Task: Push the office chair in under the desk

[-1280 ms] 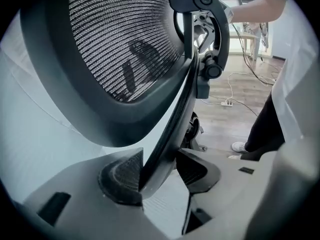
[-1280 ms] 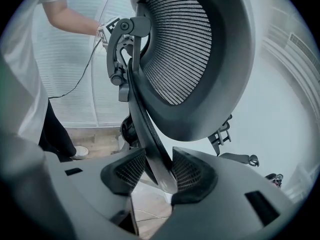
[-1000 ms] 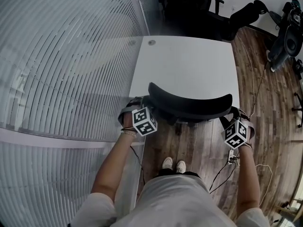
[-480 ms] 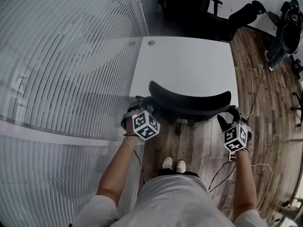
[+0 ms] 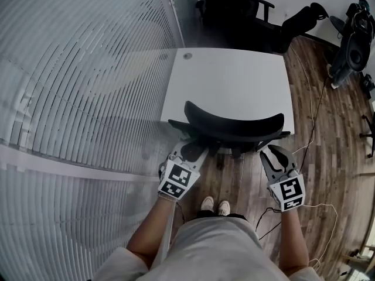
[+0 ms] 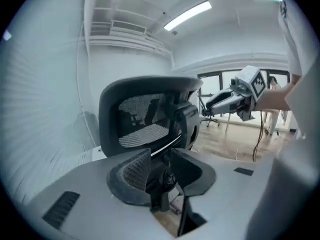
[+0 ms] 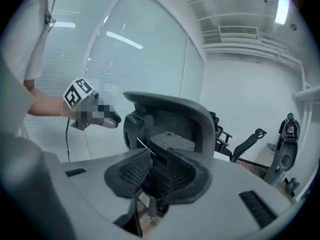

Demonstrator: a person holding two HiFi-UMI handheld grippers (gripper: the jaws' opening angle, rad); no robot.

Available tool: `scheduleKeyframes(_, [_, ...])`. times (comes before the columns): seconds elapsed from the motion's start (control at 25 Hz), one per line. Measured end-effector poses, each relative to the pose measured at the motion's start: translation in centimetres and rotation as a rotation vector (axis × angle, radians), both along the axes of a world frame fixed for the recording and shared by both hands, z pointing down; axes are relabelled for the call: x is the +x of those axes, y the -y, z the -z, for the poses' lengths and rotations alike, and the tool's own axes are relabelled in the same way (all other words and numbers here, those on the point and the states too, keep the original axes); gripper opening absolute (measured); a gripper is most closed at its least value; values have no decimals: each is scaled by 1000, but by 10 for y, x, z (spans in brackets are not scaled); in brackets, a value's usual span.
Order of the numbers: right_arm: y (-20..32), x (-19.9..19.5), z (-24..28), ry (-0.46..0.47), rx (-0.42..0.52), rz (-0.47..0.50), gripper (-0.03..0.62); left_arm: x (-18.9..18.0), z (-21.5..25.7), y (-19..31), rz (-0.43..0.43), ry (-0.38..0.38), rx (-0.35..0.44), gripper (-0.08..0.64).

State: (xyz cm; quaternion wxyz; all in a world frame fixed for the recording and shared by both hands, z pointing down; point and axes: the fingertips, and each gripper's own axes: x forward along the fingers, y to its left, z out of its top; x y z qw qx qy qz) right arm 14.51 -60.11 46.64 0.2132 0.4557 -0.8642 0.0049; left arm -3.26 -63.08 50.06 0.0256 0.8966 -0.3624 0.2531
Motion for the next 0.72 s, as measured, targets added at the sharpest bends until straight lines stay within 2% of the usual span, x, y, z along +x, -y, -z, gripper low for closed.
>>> scheduleKeyframes(0.2, [-19, -24, 43, 138, 49, 27, 98, 21, 53, -24, -22, -182, 27, 101])
scheduleKeyframes(0.48, [-46, -51, 90, 269, 85, 71, 69, 39, 103, -56, -65, -320, 93, 72])
scheduleKeyframes(0.72, [-64, -76, 118, 302, 130, 115, 55, 53, 145, -80, -86, -490, 108, 60])
